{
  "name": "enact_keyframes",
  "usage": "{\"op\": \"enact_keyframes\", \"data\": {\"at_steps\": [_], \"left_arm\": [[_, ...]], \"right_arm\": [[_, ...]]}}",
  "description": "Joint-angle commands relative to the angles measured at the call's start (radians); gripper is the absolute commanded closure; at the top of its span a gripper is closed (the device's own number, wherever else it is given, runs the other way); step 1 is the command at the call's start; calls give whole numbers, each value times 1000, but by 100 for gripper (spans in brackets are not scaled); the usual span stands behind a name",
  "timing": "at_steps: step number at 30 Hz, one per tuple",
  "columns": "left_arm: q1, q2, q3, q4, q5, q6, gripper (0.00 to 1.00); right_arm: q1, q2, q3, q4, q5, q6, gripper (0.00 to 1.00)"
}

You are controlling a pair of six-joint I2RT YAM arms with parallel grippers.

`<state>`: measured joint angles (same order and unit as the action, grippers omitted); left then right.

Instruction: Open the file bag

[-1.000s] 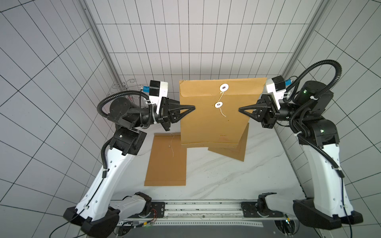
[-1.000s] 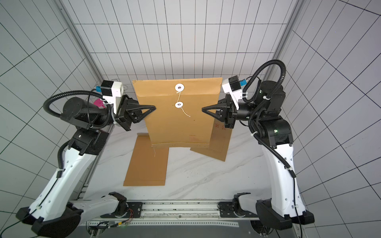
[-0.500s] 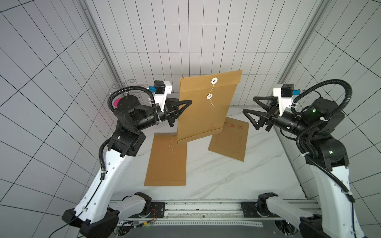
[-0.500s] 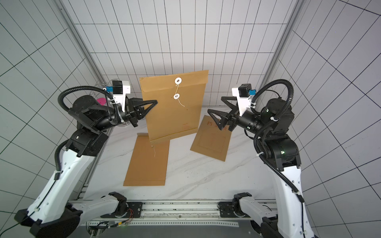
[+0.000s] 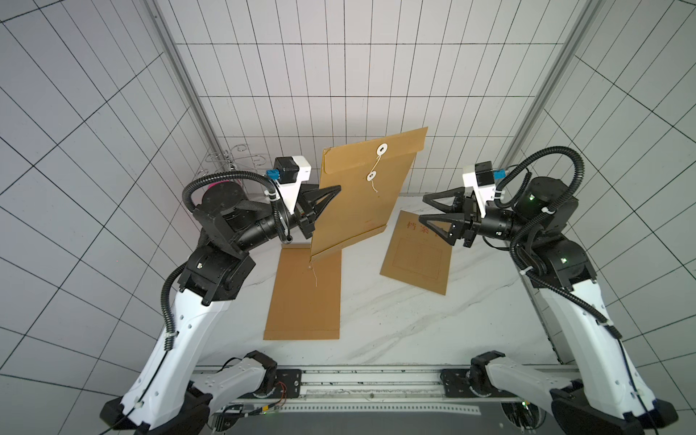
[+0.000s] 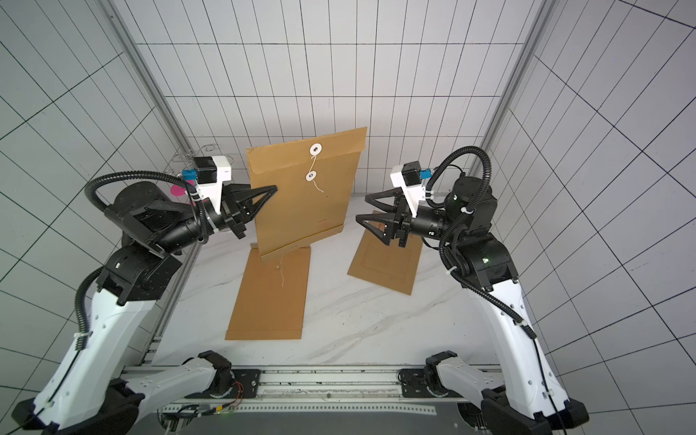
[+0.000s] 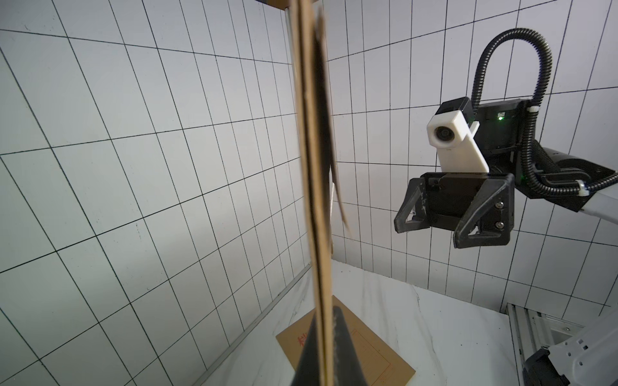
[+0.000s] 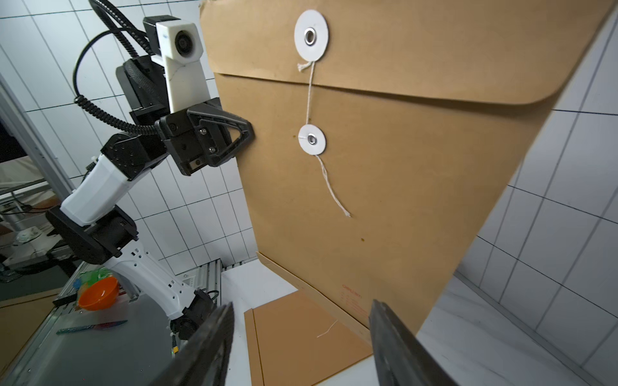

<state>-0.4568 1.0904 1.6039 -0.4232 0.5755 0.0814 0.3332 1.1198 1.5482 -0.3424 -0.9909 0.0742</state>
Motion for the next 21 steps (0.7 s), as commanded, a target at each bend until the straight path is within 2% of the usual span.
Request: {"op": "enact_keyframes", "data": {"at_steps": [1, 14, 21], "left_arm": [[-8, -18, 36, 11, 56, 35, 100], [-13, -56, 40, 62, 195, 15, 100], [-13, -66, 37, 67, 218, 11, 100]], "right_arm": [[41, 24, 2, 82, -54, -25, 33], [129, 130, 78, 147, -44, -59, 33], [172, 146, 90, 237, -47, -22, 34]]}}
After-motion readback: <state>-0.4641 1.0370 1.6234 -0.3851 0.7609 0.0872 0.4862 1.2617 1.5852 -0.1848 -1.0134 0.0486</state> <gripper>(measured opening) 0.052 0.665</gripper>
